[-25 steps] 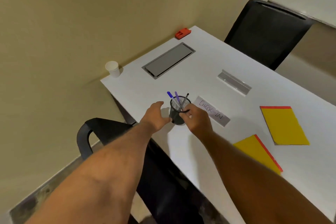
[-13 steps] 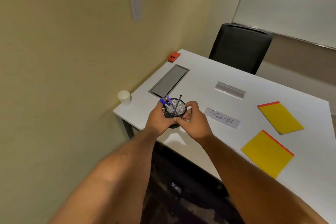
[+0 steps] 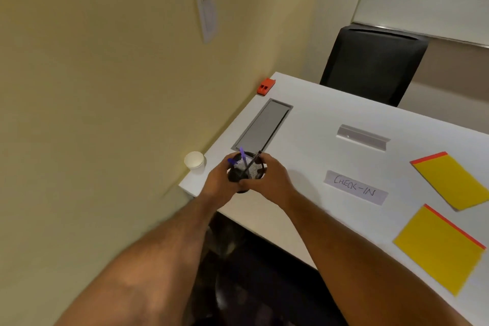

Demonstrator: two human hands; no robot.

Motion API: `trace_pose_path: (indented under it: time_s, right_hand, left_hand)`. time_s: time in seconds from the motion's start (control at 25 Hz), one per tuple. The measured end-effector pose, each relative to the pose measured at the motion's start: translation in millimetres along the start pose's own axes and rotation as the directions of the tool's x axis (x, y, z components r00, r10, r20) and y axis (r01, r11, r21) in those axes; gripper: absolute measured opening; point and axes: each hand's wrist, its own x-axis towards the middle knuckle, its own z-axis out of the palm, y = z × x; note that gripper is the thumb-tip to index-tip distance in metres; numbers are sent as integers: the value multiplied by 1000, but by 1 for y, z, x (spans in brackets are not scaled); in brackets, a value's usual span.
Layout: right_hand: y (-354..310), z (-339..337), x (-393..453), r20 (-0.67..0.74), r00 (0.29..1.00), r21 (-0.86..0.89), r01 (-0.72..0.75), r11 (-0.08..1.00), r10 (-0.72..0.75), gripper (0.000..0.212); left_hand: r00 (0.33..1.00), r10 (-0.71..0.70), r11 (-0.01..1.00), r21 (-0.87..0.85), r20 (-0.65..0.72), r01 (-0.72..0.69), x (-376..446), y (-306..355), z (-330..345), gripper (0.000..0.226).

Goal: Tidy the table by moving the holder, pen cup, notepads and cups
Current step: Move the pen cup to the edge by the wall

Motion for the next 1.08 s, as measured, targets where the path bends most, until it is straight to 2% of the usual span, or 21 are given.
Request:
trace_pose_path:
  time_s: [0.12,0.28,0.44,0.6,0.72,0.88,0.96,1.08]
  right_hand:
    - [1,24,28,-102,993,8,-59,998,59,71]
    - [-6,64,64,-232,962,-9,-151,989,144,67]
    - [-11,91,107,-248,939,39,-234,971,236,58]
    - [-11,114,147,-241,935,36,-260,965,261,58]
    - [-14,126,172,-240,942,5,-242,970,236,49]
    - [-13,139,198,-196,950,-29,-254,967,244,40]
    - [-13,150,211,-165,957,-76,-254,964,239,41]
    - [-10,172,228,-149,957,-156,-270,950,248,55]
  left_hand:
    - [999,40,999,-9,-27,-40,28,-20,-3,66]
    - [999,-38,999,-23,-37,37,64,-56,-8,51]
    - [999,-38,999,-38,-1,37,108,-74,-26,53]
    - [988,-155,987,-48,1,155,148,-89,-51,47]
    - [956,-286,935,-197,70,295,178,-90,-71,45]
    - [928,-373,898,-249,0,361,218,-82,-93,36]
    - [883,-467,854,-285,-50,435,227,-84,-96,36]
    - [788,-612,715,-472,-66,516,228,-81,-93,35]
